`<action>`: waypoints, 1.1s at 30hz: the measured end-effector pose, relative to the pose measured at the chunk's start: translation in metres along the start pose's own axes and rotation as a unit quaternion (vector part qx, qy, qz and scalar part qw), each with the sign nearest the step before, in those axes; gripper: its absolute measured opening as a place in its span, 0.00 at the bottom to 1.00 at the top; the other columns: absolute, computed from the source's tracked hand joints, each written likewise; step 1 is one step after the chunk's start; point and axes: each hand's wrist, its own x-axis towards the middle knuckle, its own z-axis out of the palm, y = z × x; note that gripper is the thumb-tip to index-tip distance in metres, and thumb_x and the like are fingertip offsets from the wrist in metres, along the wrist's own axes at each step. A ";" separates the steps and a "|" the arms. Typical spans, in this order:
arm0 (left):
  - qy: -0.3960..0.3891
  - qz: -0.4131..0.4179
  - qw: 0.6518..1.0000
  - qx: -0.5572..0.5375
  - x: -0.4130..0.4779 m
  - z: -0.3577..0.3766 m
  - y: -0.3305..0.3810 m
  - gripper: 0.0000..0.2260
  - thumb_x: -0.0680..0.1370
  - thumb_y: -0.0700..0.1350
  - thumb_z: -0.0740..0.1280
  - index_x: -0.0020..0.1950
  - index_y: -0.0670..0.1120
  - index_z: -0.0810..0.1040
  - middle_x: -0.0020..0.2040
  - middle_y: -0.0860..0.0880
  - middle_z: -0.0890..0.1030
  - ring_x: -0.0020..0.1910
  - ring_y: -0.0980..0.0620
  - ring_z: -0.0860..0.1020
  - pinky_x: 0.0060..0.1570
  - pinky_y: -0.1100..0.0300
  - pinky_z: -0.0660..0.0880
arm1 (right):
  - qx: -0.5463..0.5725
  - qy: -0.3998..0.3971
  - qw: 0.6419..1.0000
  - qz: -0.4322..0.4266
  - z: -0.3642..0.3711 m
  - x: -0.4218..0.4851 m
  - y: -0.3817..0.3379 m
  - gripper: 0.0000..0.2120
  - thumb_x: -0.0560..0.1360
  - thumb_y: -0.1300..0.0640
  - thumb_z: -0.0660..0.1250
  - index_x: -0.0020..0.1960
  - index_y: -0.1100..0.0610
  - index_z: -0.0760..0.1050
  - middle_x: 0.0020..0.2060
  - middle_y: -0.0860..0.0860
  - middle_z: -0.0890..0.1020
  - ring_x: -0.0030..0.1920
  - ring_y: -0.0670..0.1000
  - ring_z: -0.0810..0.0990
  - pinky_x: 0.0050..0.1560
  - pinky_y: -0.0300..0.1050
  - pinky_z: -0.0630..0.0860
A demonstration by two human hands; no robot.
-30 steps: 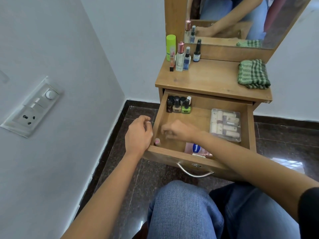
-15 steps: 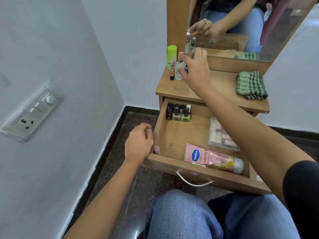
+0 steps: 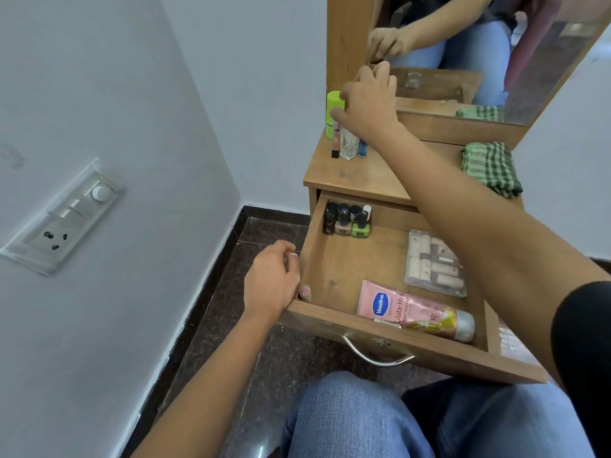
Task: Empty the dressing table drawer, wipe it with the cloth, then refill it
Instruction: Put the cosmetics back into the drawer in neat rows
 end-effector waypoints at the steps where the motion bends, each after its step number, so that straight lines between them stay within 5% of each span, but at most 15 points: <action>1: 0.002 0.001 1.000 0.001 0.000 0.000 0.000 0.10 0.81 0.48 0.60 0.59 0.50 0.78 0.51 0.54 0.81 0.46 0.56 0.78 0.46 0.55 0.78 | -0.027 -0.036 0.999 0.005 0.000 0.005 -0.004 0.21 0.74 0.42 0.63 0.54 0.58 0.79 0.56 0.56 0.74 0.63 0.61 0.65 0.58 0.53 0.63; 6: 0.007 0.007 1.000 0.001 0.000 0.001 -0.001 0.09 0.81 0.48 0.61 0.58 0.50 0.78 0.50 0.55 0.80 0.46 0.57 0.78 0.46 0.55 0.78 | -0.037 -0.110 0.992 0.046 0.005 0.018 -0.015 0.13 0.73 0.47 0.64 0.44 0.57 0.74 0.45 0.54 0.76 0.61 0.59 0.66 0.63 0.56 0.61; 23: 0.008 0.010 1.000 0.001 0.001 0.002 -0.002 0.09 0.80 0.48 0.61 0.57 0.50 0.78 0.50 0.54 0.81 0.47 0.56 0.78 0.46 0.53 0.78 | -0.037 -0.068 0.996 0.045 0.006 0.019 -0.016 0.11 0.74 0.58 0.67 0.54 0.60 0.75 0.52 0.57 0.79 0.57 0.60 0.75 0.59 0.52 0.66; 33: 0.005 0.011 1.000 0.004 0.001 0.002 -0.002 0.09 0.80 0.48 0.61 0.57 0.51 0.78 0.50 0.55 0.80 0.46 0.56 0.78 0.46 0.53 0.79 | 0.102 0.034 0.992 0.063 -0.044 0.028 0.003 0.15 0.73 0.55 0.66 0.58 0.58 0.74 0.55 0.56 0.79 0.58 0.57 0.75 0.56 0.49 0.71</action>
